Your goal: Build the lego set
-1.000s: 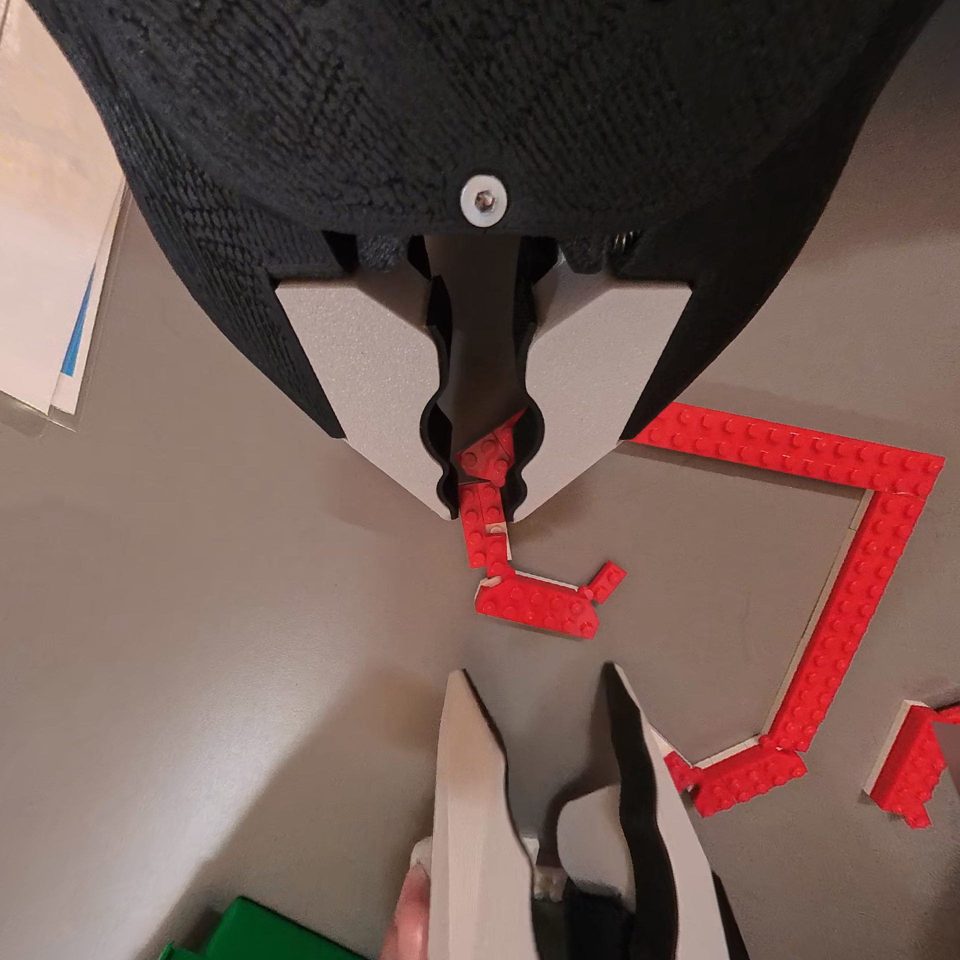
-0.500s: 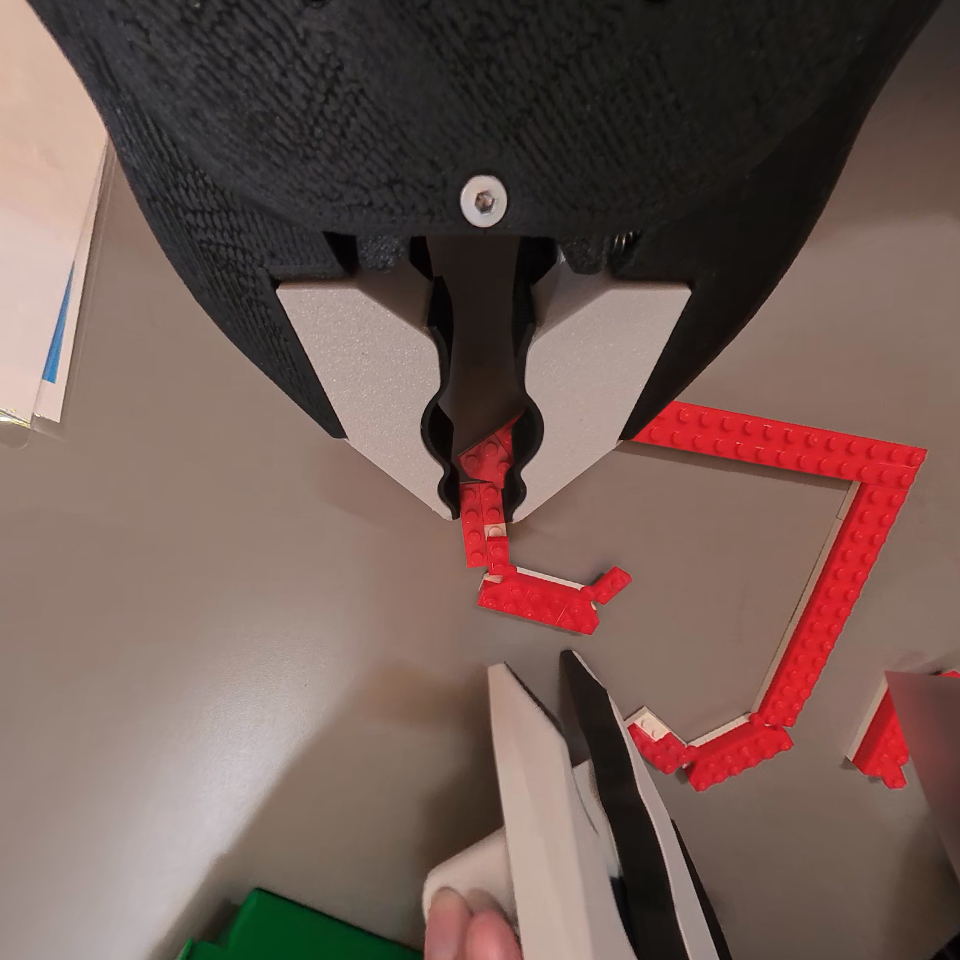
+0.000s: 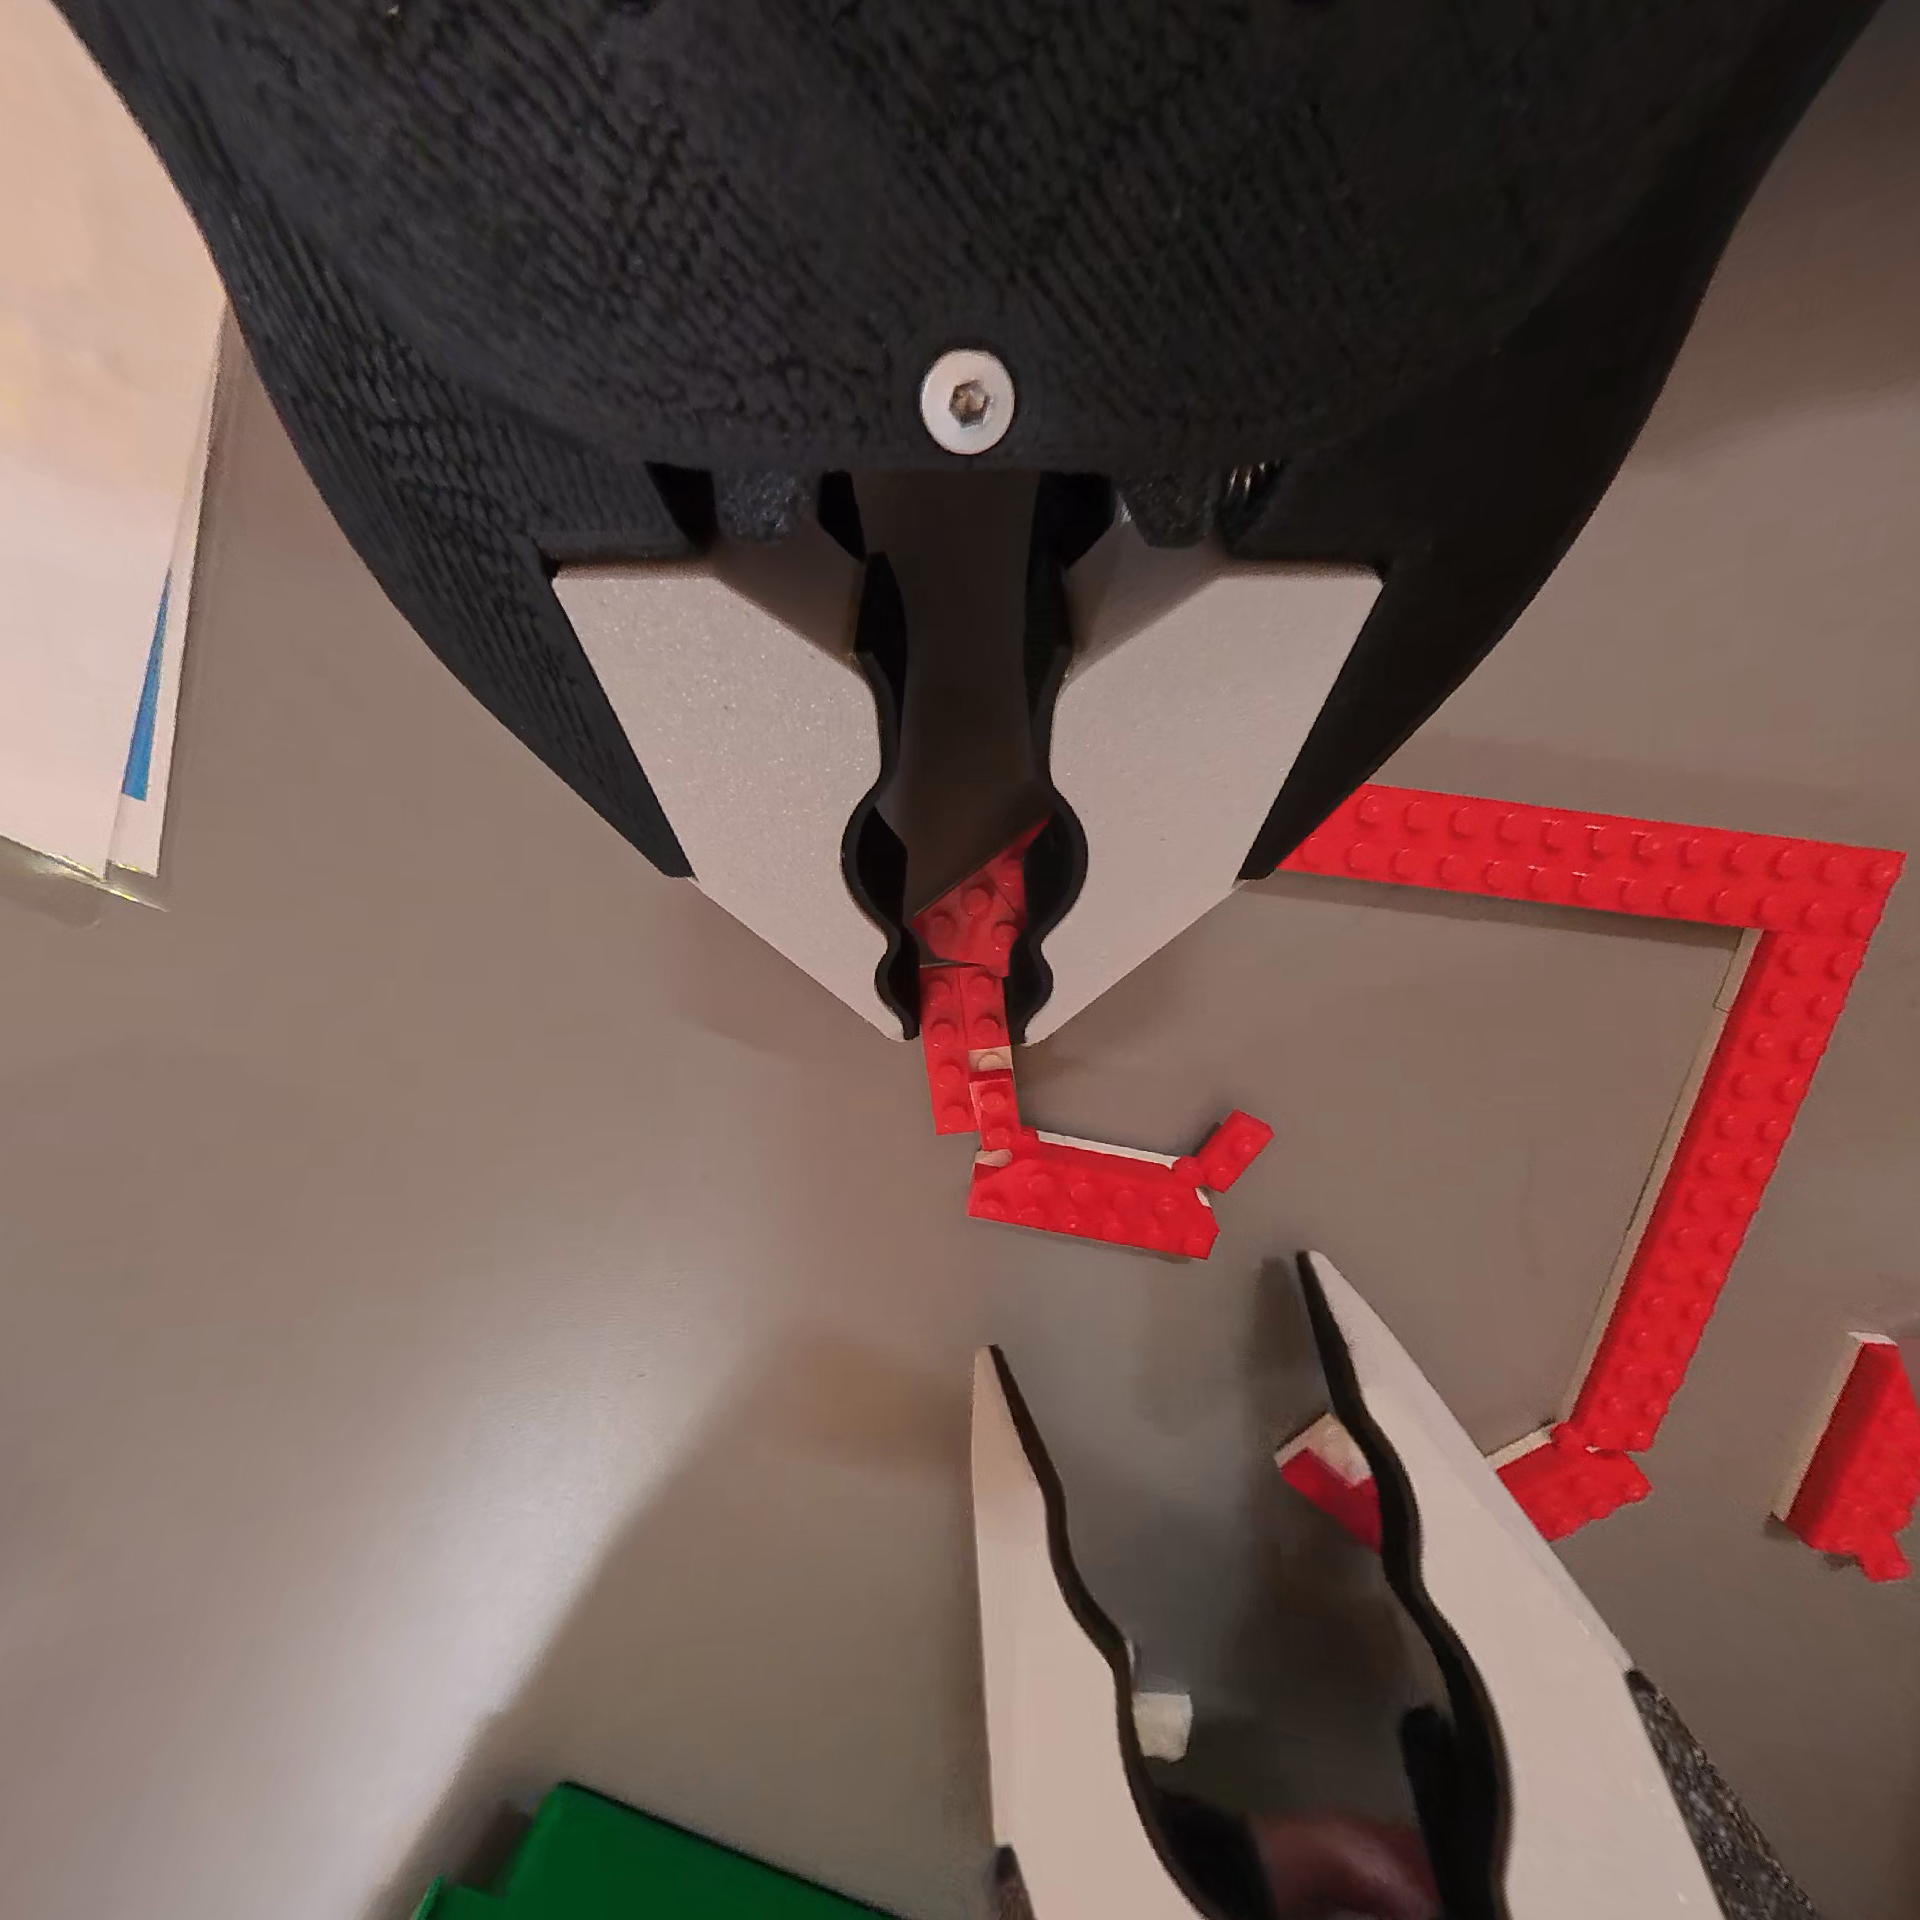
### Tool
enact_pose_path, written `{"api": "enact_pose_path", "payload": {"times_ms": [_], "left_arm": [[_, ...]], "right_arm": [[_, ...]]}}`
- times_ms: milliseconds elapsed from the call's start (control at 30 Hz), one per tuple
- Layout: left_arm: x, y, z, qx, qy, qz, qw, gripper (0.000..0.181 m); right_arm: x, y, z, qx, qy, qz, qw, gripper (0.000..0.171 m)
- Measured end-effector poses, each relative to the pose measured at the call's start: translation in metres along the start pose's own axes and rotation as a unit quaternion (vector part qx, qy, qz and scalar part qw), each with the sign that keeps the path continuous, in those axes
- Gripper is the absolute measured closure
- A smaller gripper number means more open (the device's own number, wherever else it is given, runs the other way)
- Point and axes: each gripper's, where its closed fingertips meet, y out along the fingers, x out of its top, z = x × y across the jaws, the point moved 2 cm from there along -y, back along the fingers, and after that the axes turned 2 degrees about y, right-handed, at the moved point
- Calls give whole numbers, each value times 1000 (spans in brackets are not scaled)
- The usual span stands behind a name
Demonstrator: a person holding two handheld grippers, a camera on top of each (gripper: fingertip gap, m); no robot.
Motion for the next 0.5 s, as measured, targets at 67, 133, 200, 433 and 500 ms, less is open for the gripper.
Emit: {"api": "enact_pose_path", "payload": {"times_ms": [67, 133, 200, 433, 500], "left_arm": [[-1, 1, -3, 1, -44, 8, 999, 125], [0, 2, -3, 10, -79, 5, 997, 125], [1, 3, -1, 24, -106, -3, 994, 124], [-1, 12, -2, 46, -158, -4, 986, 127], [0, 14, -2, 52, -158, 1, 986, 128]], "right_arm": [[0, 0, 0, -4, 0, 0, 1000, 155], [-1, -1, 1, -12, 1, 2, 1000, 156], [-1, -2, 2, -23, 4, 5, 1000, 156], [-5, -6, 7, -83, 43, 0, 996, 156], [-7, -8, 8, -103, 60, -4, 993, 156]]}}
